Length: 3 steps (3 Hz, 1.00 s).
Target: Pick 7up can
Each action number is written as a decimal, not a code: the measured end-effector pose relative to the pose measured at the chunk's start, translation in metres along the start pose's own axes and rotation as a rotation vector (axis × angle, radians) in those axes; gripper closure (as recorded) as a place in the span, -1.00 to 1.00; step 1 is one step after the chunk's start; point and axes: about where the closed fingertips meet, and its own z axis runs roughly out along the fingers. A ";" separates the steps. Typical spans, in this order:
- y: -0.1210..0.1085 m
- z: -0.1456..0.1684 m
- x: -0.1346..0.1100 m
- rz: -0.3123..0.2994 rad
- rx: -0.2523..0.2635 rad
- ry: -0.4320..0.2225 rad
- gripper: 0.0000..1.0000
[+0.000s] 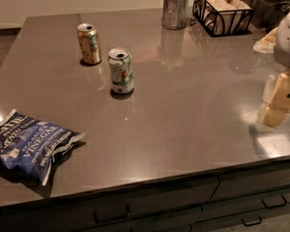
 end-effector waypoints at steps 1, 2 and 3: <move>0.000 0.000 0.000 0.000 0.000 0.000 -1.00; -0.013 0.006 -0.019 0.025 0.004 -0.057 -1.00; -0.043 0.027 -0.067 0.043 0.011 -0.173 -1.00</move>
Offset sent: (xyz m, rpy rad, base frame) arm 0.0708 0.0569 0.0016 0.2322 -0.0395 -0.0408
